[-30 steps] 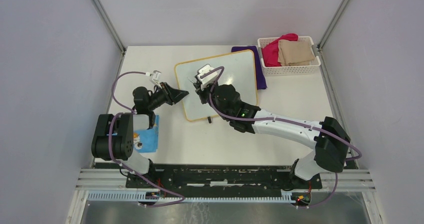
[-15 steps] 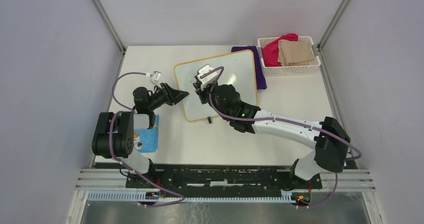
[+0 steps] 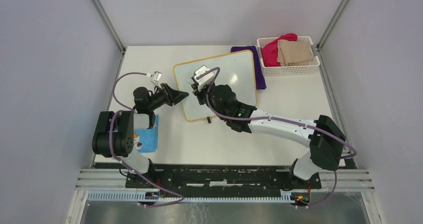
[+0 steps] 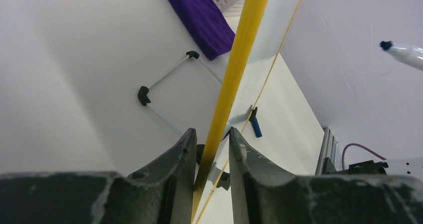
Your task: Write a sentence on the whiteboard
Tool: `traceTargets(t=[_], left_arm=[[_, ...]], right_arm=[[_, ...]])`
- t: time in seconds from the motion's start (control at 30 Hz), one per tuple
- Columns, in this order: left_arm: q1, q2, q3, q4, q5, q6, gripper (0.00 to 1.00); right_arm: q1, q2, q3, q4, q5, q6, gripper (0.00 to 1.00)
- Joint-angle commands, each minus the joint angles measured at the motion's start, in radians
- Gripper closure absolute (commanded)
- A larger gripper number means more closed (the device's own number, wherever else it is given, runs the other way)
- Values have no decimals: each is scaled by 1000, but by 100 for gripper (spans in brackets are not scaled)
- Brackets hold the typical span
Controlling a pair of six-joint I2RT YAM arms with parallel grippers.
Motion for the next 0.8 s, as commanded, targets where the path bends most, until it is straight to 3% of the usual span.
traceTargets(t=[0.0,0.77], left_arm=[[-4,3,19,-6,-8,24,67],[-4,-7,27,-48,-12,55,71]], right_arm=[[-1,39,68,31,18,-6,100],[-21,156,191,-13,63,-13,100]])
